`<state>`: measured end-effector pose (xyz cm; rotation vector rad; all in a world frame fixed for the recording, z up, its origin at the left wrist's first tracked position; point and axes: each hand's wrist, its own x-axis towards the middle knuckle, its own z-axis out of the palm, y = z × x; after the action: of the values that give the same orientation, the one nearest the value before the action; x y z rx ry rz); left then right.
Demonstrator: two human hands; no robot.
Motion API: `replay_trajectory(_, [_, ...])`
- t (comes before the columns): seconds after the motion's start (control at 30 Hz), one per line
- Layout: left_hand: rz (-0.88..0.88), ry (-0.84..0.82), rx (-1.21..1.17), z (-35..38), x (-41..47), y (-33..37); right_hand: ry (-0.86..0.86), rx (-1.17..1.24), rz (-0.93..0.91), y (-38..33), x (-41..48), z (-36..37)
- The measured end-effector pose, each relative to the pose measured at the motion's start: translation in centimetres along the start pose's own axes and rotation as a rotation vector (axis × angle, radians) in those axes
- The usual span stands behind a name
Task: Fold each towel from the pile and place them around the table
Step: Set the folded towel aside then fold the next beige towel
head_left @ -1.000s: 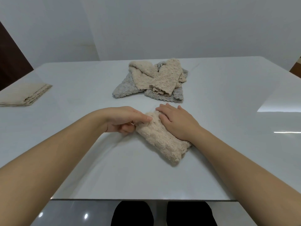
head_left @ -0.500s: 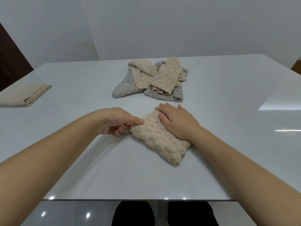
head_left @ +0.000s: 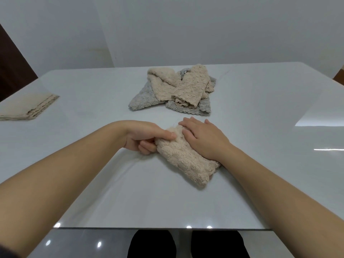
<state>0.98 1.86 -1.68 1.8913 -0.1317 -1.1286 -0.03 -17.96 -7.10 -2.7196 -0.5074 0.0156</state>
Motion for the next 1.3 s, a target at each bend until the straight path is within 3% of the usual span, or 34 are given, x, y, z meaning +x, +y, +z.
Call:
replay_trajectory(0.17, [0.062,-0.225,-0.102,-0.9,-0.2,-0.3,0.003,0.002,-0.014,0.2,0.1,0.1])
replay_trajectory(0.3, [0.127,-0.292,-0.05,-1.4,-0.6,-1.2,-0.01,-0.013,-0.011,0.2,0.1,0.1])
replay_trajectory(0.53, [0.178,-0.193,0.033,-1.6,-1.4,-2.1,-0.008,-0.017,-0.016,0.1,-0.1,0.0])
replay_trajectory(0.7, [0.174,-0.127,-0.068,-2.9,-0.9,-3.7,-0.016,-0.029,-0.015,0.1,-0.1,0.1])
replay_trajectory(0.8, [0.181,0.001,-0.084,-2.5,-0.9,-3.8,-0.017,-0.041,-0.015,0.1,-0.1,0.2])
replay_trajectory(0.9, [0.202,0.479,0.147,-1.4,-1.2,-2.8,-0.017,-0.039,-0.011,0.1,-0.1,0.2])
replay_trajectory(0.97, [0.349,0.816,0.373,-0.2,-1.0,-2.3,0.001,-0.019,-0.005,0.0,-0.1,0.2])
replay_trajectory(1.0, [0.438,0.87,0.47,0.8,-0.7,-1.9,0.021,0.001,0.0,0.0,0.0,0.2])
replay_trajectory(1.1, [0.548,0.794,0.763,3.4,1.5,-0.8,0.127,0.088,0.002,0.0,-0.1,-0.2])
replay_trajectory(1.2, [0.485,0.686,1.013,4.1,3.6,-1.1,0.176,0.097,0.017,0.3,-0.4,-1.0])
replay_trajectory(1.3, [0.385,0.577,1.05,4.0,4.0,-2.5,0.154,0.078,0.073,0.9,-1.4,-1.7])
